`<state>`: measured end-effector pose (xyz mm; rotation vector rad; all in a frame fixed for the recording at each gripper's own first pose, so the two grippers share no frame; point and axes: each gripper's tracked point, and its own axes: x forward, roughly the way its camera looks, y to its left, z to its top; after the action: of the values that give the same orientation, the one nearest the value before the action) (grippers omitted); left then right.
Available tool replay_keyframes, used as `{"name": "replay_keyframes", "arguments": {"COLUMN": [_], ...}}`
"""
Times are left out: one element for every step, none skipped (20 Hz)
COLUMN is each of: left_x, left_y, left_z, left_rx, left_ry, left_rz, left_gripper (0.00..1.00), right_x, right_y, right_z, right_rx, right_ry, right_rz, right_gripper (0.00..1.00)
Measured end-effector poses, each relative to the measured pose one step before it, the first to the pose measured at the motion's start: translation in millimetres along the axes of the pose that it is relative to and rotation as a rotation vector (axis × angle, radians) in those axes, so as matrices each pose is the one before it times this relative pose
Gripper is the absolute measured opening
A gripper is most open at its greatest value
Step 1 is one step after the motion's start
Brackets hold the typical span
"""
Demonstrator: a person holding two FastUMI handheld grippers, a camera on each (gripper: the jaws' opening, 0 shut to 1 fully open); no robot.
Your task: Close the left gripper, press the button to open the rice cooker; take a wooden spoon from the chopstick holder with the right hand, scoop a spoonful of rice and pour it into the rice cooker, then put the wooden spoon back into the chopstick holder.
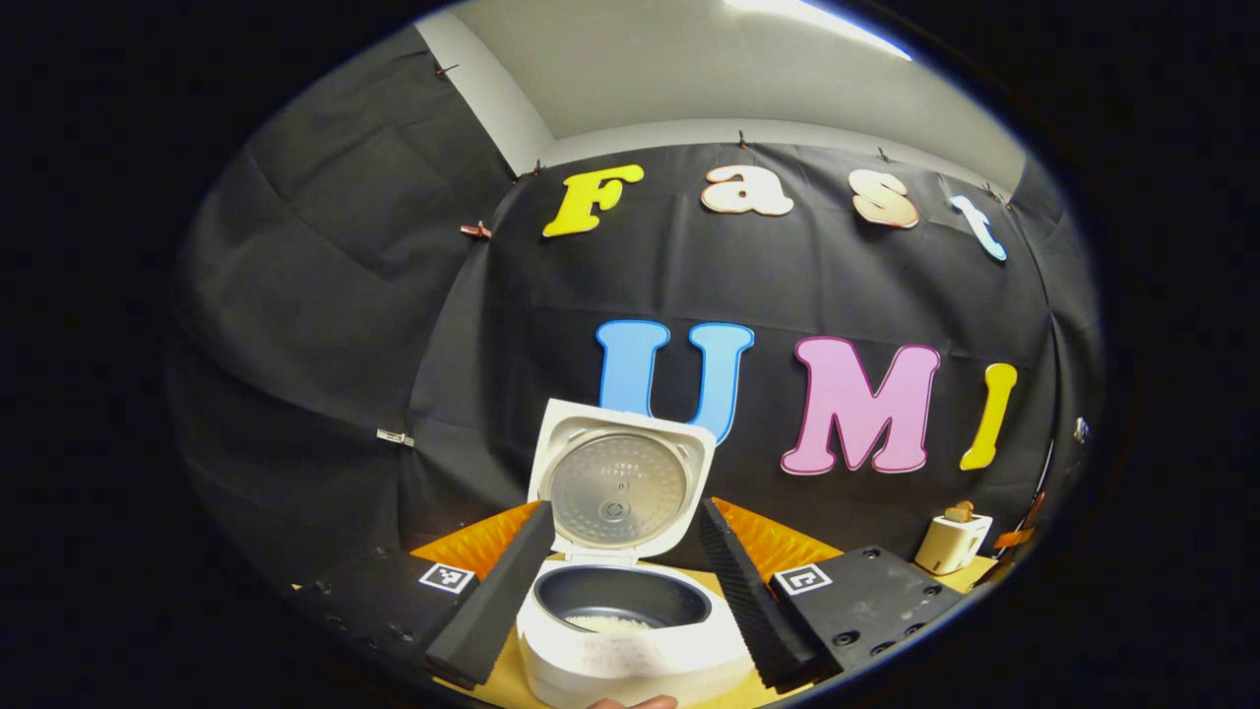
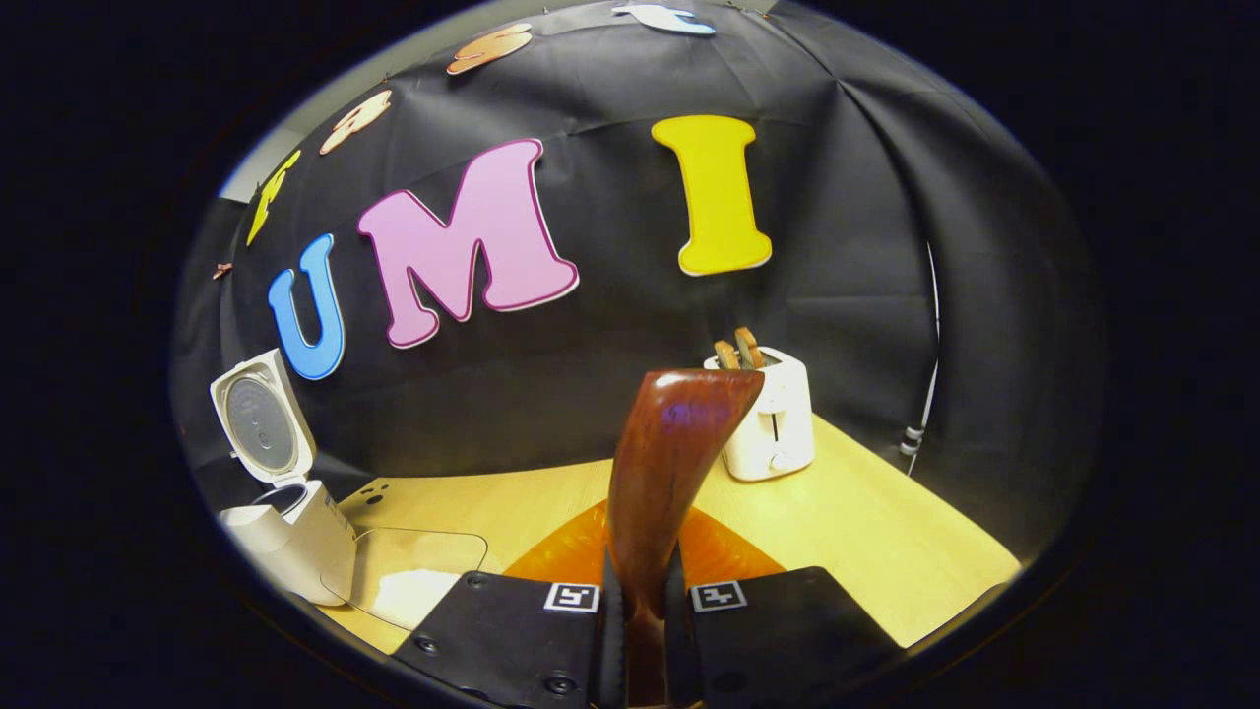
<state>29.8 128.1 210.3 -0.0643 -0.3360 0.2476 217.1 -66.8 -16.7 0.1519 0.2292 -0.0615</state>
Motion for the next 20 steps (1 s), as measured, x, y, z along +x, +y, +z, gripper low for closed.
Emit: {"name": "replay_keyframes", "arguments": {"left_x": [3.74,4.96,4.19,3.34,2.23,2.66,2.16,3.71,2.35,1.63,3.19,5.28,6.07,7.06,7.79,7.67,5.27,7.73,7.58,10.46], "left_y": [2.48,2.85,1.83,1.16,-0.85,-1.25,-0.79,-0.86,-2.20,0.12,1.66,2.94,0.60,-1.56,-3.06,-4.09,-4.08,-3.08,3.64,1.84], "left_z": [3.77,1.50,-1.22,-4.98,-5.60,-5.38,-3.32,-0.16,2.27,4.33,7.12,7.83,8.22,4.89,3.14,-1.72,-0.91,1.95,5.69,7.03], "left_rx": [0.00588,0.01342,0.01754,0.01347,0.00493,-0.00134,-0.00463,-0.00027,0.01055,0.02644,0.03121,0.03854,0.03281,0.02271,0.00962,0.00227,0.00066,0.00884,0.01650,0.01698], "left_ry": [-0.00854,-0.00603,-0.00058,0.01132,0.01604,0.01464,0.01132,0.00369,-0.00598,-0.01684,-0.02161,-0.02643,-0.01853,-0.00956,0.00481,0.02520,0.01703,0.00964,-0.01038,-0.01325], "left_rz": [0.00747,0.00920,0.00645,0.00351,-0.00270,-0.00457,-0.00066,-0.00422,-0.00579,-0.00118,0.00256,0.00416,0.00364,-0.00666,-0.01015,-0.00883,-0.01503,-0.00751,0.01222,-0.00168], "left_gripper": [0.95,0.95,0.95,0.95,0.95,0.95,0.95,0.95,0.95,0.91,0.90,0.95,0.95,0.95,0.95,0.94,0.95,0.95,0.95,0.92], "right_x": [2.73,2.51,1.14,1.08,1.10,-1.84,-0.13,0.42,0.62,-4.58,-2.06,-6.43,-4.47,-3.77,0.83,-10.19,-6.68,-10.02,-8.01,-10.16], "right_y": [1.67,0.77,-3.31,-3.30,-3.18,-2.37,-0.87,-1.47,0.56,-2.77,-1.41,-2.02,0.06,1.24,0.42,-1.38,-0.51,-3.45,-3.27,-1.96], "right_z": [-7.12,-5.17,-5.34,-5.75,-5.77,-5.51,-5.66,-5.01,-0.32,1.89,3.03,3.97,2.87,3.26,1.65,4.73,3.69,5.23,4.50,6.86], "right_rx": [0.01680,0.00936,-0.01248,-0.00553,0.00339,0.00755,0.00678,0.00351,0.00521,0.00141,0.00136,0.00003,0.00160,0.00239,0.00349,-0.00206,-0.00452,-0.00872,-0.01294,-0.01734], "right_ry": [0.01596,0.01242,0.00853,0.00872,0.00981,0.01119,0.01045,0.01229,-0.00379,-0.00402,-0.00664,-0.00435,-0.00531,-0.00941,-0.00772,-0.00366,-0.00899,-0.01352,-0.01701,-0.02597], "right_rz": [0.00703,0.00419,-0.00633,-0.00699,-0.00790,-0.00232,-0.00253,0.00152,0.00471,-0.00698,-0.00550,-0.00918,0.00160,0.00553,-0.00249,-0.00540,-0.00341,-0.00588,-0.01299,-0.00427], "right_gripper": [0.19,0.19,0.19,0.19,0.19,0.19,0.19,0.20,0.21,0.22,0.25,0.36,0.76,0.84,0.92,1.00,0.98,0.98,0.98,0.98]}}
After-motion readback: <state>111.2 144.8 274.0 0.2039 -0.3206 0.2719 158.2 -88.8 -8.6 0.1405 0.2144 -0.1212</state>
